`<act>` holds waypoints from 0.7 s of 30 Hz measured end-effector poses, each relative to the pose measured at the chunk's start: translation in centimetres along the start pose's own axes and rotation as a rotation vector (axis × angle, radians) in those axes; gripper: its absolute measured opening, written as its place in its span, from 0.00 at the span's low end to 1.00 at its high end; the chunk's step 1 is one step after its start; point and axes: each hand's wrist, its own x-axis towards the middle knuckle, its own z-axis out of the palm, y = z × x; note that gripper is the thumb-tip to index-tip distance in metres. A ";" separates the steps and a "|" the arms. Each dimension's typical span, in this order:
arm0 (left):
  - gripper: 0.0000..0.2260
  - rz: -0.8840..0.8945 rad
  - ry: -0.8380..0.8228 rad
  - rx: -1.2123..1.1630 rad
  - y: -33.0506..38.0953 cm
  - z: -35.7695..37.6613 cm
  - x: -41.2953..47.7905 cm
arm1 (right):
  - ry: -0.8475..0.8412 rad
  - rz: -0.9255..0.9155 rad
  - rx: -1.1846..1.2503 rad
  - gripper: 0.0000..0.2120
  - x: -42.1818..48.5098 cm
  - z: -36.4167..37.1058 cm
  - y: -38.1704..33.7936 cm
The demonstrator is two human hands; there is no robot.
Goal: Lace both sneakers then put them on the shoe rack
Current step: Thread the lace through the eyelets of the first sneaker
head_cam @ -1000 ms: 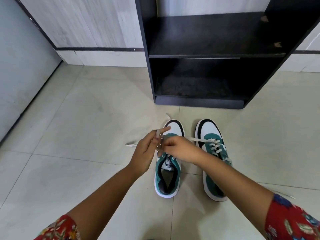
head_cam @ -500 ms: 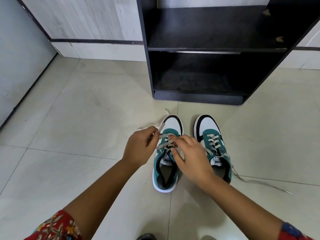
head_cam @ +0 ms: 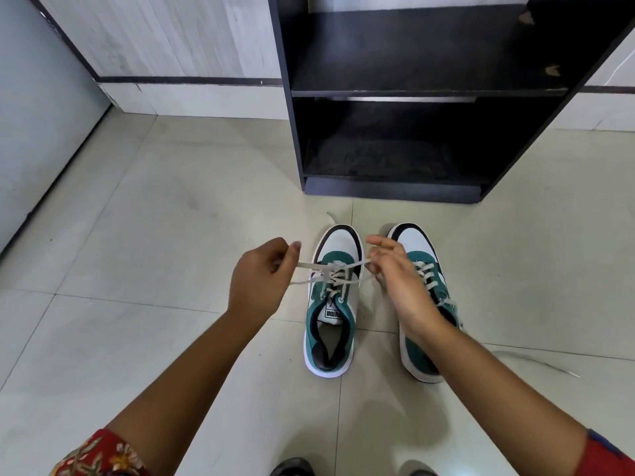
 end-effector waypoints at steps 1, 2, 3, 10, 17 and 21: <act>0.18 -0.019 0.035 0.023 -0.1 -0.1 -0.1 | 0.016 0.031 0.060 0.10 0.1 -0.7 -0.8; 0.18 -0.037 0.064 0.050 -0.2 -0.1 -0.1 | 0.031 0.053 0.133 0.10 0.1 -1.5 -1.5; 0.18 -0.057 0.090 0.063 -0.4 -0.2 -0.2 | 0.052 0.068 0.205 0.11 0.0 -2.2 -2.1; 0.11 -0.168 -0.056 0.419 -2.7 -0.7 0.0 | 0.001 -0.026 -0.766 0.16 -0.2 -5.1 -2.3; 0.13 -0.030 -0.427 0.699 -5.5 0.0 -0.6 | -0.304 0.025 -1.448 0.12 -2.7 -3.8 -1.7; 0.12 0.001 -0.453 0.101 -4.5 2.1 -1.3 | -0.221 -0.136 -1.265 0.15 -1.4 -1.1 -0.2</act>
